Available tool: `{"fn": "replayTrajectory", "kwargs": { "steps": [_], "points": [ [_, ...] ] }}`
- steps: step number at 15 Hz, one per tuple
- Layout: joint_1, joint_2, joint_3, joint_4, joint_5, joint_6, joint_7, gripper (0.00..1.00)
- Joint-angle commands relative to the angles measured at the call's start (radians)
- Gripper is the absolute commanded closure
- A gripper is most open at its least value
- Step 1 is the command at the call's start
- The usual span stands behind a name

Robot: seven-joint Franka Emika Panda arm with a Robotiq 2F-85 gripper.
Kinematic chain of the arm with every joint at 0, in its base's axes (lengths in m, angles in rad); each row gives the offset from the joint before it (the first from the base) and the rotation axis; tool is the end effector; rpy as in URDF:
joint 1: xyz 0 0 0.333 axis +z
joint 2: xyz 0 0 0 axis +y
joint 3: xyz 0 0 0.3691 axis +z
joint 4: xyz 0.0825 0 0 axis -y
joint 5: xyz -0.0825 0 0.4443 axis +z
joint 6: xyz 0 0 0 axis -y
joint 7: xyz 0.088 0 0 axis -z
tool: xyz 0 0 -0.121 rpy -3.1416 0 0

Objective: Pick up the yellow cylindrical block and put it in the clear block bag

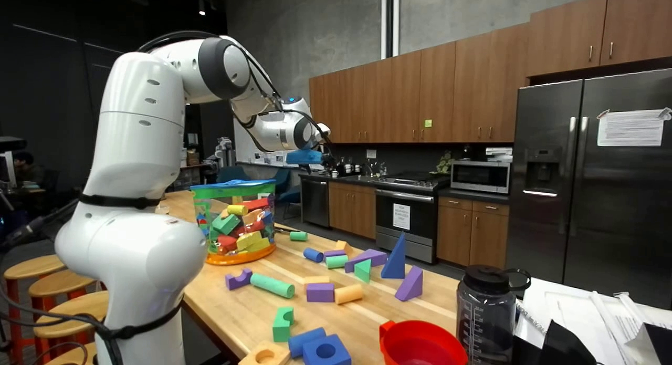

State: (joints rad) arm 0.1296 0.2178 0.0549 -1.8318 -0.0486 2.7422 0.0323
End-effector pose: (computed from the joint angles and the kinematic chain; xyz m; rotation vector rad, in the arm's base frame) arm 0.7253 0.1340 0.5074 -2.8950 -0.2679 -1.0472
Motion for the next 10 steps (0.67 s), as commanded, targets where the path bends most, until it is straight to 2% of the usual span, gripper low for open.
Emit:
{"fn": "replayTrajectory", "kwargs": {
  "steps": [1,4,10],
  "points": [
    [0.039,0.027,-0.124,0.026,-0.231,-0.067,0.201,0.0],
    [0.058,0.042,-0.178,0.044,-0.407,-0.211,0.329,0.0],
    [0.032,0.087,-0.173,0.055,-0.512,-0.547,0.331,0.0]
  ]
}}
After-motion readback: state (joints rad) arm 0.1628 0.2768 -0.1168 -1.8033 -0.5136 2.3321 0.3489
